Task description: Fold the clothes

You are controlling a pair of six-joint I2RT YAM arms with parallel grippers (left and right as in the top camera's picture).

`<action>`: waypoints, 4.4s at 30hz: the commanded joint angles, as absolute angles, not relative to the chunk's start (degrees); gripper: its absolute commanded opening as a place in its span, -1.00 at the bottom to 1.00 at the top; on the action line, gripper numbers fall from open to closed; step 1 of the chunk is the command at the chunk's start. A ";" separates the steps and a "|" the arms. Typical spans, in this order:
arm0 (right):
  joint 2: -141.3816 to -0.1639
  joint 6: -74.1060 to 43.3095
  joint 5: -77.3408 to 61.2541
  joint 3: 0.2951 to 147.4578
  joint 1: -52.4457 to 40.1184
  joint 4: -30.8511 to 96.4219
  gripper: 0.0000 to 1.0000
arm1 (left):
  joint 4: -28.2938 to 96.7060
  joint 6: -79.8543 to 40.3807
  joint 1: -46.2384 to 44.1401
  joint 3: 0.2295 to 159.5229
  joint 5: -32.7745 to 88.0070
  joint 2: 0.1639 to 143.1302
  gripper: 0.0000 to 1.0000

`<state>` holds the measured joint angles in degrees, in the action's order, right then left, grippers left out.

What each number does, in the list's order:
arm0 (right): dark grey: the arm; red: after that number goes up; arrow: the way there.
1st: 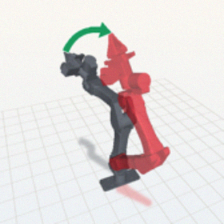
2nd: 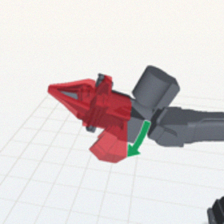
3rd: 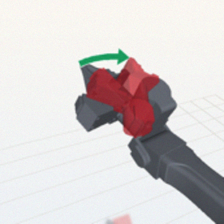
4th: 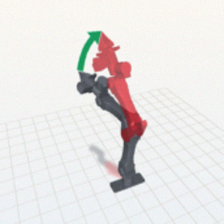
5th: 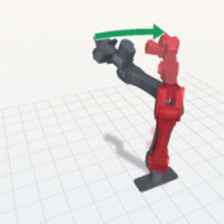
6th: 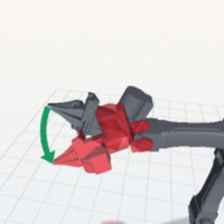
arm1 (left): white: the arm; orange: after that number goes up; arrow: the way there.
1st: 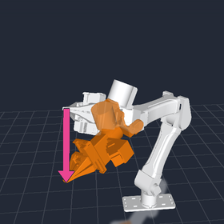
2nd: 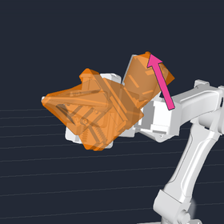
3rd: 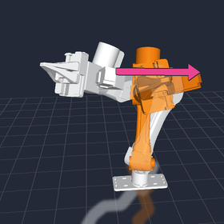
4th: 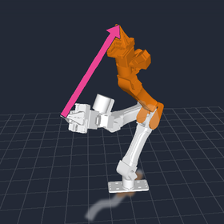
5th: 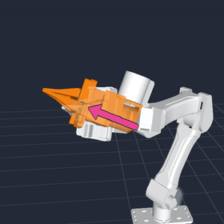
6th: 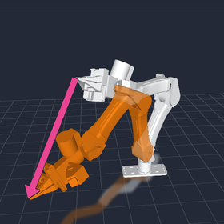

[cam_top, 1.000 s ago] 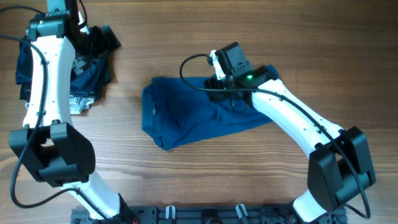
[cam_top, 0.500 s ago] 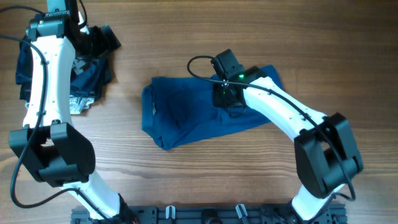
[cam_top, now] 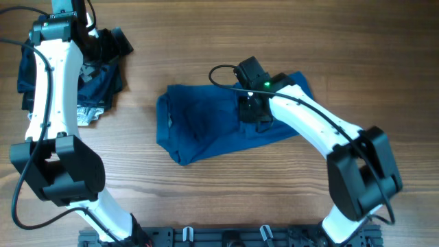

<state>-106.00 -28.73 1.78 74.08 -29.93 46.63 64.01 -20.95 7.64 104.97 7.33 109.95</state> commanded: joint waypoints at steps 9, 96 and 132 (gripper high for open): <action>-103.26 -25.17 -3.66 72.14 -30.37 44.16 -0.04 | 63.86 -21.69 8.01 105.23 7.81 110.69 1.00; -108.40 -25.63 4.64 81.80 -30.20 57.43 -0.92 | 63.83 -21.69 8.01 105.23 7.81 110.69 1.00; -119.02 -7.01 -20.27 87.88 -27.57 27.20 -0.28 | 63.83 -21.69 8.01 105.23 7.81 110.69 1.00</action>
<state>-123.09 -11.60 -15.97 86.70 -27.86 27.70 64.01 -20.95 7.64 104.97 7.33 109.95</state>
